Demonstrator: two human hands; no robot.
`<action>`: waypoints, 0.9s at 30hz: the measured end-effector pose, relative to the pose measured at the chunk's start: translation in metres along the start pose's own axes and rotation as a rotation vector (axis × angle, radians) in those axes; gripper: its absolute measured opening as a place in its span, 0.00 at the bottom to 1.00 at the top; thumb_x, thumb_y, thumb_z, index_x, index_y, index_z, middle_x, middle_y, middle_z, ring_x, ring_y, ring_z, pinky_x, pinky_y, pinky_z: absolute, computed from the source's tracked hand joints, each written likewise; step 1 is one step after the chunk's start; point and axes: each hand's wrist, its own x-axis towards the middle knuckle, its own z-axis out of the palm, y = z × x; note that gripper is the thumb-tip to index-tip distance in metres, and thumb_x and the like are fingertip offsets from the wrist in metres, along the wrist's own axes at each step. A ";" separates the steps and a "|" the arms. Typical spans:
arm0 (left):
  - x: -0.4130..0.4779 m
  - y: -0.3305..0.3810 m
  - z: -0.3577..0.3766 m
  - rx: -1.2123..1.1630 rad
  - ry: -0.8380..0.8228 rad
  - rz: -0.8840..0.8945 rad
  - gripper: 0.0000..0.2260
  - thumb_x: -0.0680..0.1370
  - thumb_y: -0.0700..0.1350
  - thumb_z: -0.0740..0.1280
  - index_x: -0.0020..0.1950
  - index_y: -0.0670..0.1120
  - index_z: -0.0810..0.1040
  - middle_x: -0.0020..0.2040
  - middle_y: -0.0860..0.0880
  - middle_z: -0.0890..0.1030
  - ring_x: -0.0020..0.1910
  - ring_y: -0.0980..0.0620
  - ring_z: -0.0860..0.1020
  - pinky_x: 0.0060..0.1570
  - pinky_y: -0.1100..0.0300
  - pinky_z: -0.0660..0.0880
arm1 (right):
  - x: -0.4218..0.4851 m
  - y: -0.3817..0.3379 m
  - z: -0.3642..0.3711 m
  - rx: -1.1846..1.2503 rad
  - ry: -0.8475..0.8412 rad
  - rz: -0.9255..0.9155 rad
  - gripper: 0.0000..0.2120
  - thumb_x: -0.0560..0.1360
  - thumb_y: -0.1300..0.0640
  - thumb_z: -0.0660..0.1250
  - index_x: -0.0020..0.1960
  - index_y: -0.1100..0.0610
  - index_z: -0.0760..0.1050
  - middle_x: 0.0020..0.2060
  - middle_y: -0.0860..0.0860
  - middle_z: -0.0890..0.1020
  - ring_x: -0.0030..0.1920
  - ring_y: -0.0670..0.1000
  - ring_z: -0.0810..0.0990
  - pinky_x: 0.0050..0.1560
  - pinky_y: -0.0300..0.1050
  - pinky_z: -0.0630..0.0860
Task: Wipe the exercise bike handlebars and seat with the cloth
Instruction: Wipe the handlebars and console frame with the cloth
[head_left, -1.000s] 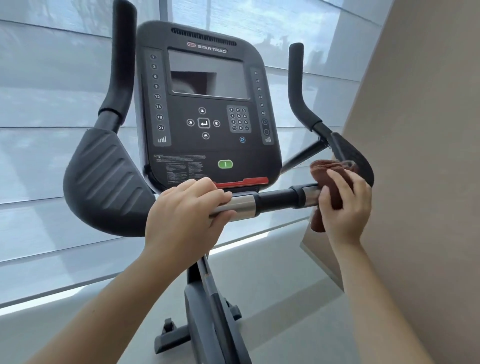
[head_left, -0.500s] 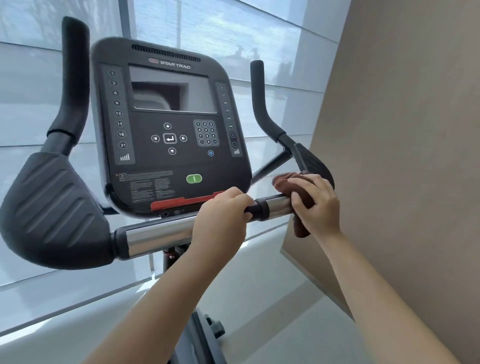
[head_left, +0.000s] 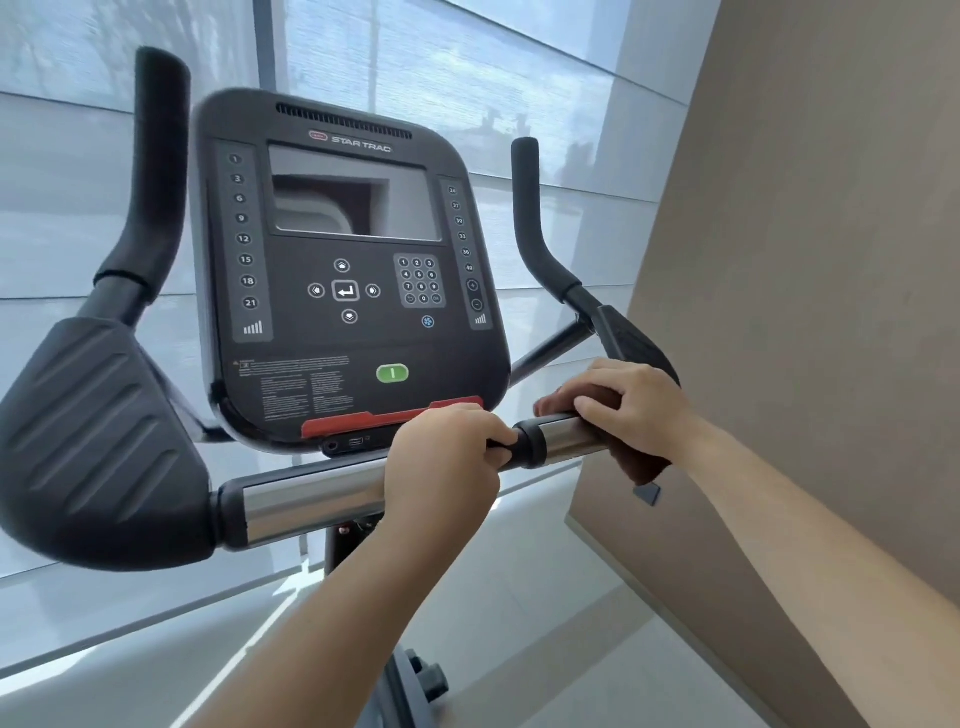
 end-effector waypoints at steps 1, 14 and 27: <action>0.001 0.000 -0.001 -0.001 0.002 -0.002 0.10 0.73 0.42 0.67 0.51 0.54 0.82 0.46 0.53 0.83 0.46 0.50 0.77 0.43 0.59 0.70 | 0.002 -0.005 0.003 -0.010 0.002 -0.011 0.13 0.70 0.51 0.60 0.41 0.31 0.76 0.41 0.42 0.80 0.44 0.45 0.77 0.50 0.45 0.75; 0.006 -0.001 -0.004 0.024 0.037 -0.024 0.08 0.69 0.43 0.72 0.43 0.56 0.84 0.42 0.54 0.84 0.43 0.49 0.79 0.35 0.61 0.62 | -0.025 0.011 0.072 -0.053 0.909 -0.086 0.14 0.70 0.57 0.61 0.47 0.62 0.81 0.43 0.61 0.82 0.44 0.60 0.79 0.45 0.57 0.77; 0.004 -0.002 0.001 0.056 0.059 -0.058 0.07 0.67 0.45 0.74 0.39 0.59 0.83 0.39 0.59 0.84 0.42 0.55 0.79 0.36 0.77 0.59 | -0.010 0.001 0.133 0.177 1.383 -0.003 0.14 0.72 0.54 0.59 0.53 0.59 0.74 0.54 0.58 0.73 0.54 0.61 0.73 0.56 0.57 0.74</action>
